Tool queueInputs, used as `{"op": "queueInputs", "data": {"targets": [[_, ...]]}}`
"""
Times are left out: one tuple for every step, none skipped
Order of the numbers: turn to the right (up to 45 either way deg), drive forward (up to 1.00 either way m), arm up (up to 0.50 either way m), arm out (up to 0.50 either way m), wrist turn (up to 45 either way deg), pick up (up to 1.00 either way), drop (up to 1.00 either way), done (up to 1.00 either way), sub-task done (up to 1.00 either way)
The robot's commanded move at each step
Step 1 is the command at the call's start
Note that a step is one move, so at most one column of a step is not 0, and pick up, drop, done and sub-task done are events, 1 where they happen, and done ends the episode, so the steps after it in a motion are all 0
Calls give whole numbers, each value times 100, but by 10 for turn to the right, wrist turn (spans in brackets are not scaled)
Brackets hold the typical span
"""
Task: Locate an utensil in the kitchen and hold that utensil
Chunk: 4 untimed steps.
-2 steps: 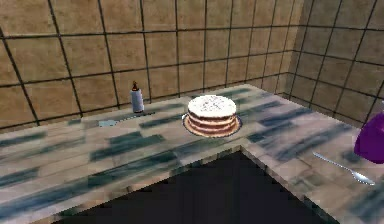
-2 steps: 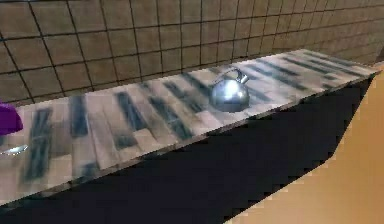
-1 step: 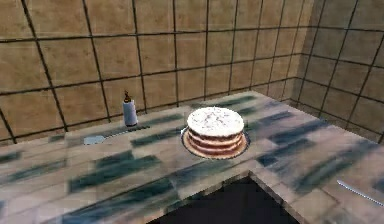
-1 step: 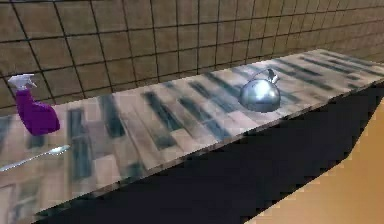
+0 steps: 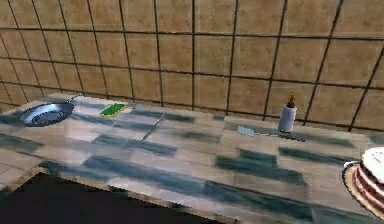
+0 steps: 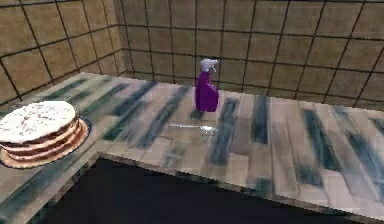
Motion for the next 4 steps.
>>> {"op": "queueInputs", "data": {"targets": [[-450,0,0,0,0,0,0,0,0],[-150,0,0,0,0,0,0,0,0],[450,0,0,0,0,0,0,0,0],[450,0,0,0,0,0,0,0,0]]}}
